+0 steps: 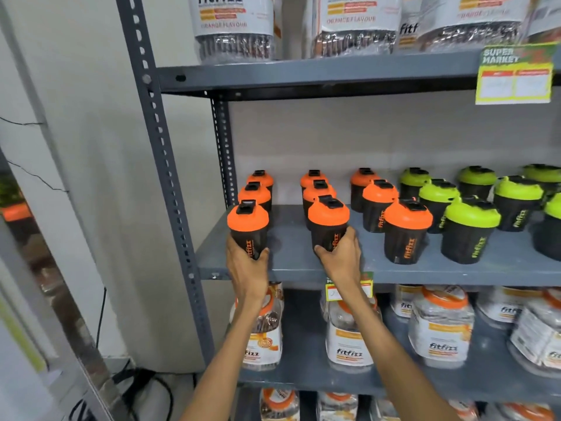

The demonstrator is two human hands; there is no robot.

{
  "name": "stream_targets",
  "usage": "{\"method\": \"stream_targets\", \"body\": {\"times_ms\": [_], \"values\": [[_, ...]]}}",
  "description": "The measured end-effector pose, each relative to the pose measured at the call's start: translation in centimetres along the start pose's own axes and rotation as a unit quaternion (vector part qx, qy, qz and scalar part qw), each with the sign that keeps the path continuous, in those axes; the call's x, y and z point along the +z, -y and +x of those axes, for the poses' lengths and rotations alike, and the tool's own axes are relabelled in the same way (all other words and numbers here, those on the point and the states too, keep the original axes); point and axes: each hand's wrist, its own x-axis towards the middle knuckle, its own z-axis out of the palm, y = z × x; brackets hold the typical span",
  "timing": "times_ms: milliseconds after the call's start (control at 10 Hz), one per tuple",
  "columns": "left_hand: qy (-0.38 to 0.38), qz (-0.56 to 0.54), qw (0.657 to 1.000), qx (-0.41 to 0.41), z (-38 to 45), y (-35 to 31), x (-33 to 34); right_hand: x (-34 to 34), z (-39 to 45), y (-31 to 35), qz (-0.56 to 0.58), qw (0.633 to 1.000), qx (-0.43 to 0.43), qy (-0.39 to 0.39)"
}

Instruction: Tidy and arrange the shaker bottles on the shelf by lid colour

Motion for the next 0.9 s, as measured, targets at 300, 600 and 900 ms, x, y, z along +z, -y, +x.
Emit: {"method": "stream_targets", "body": {"times_ms": [300, 600, 900], "values": [[0.017, -0.017, 1.000, 0.009, -0.1, -0.4, -0.1, 0.2, -2.0, 0.4, 0.010, 1.000, -0.010, -0.023], [0.020, 0.002, 1.000, 0.003, -0.1, -0.1, 0.0, 1.0, -1.9, 0.4, -0.001, 1.000, -0.002, -0.025], [0.041, 0.042, 0.998, -0.010, -0.6, 0.1, 0.0, 0.2, -2.7, 0.5, 0.021, 1.000, -0.015, -0.013]]}}
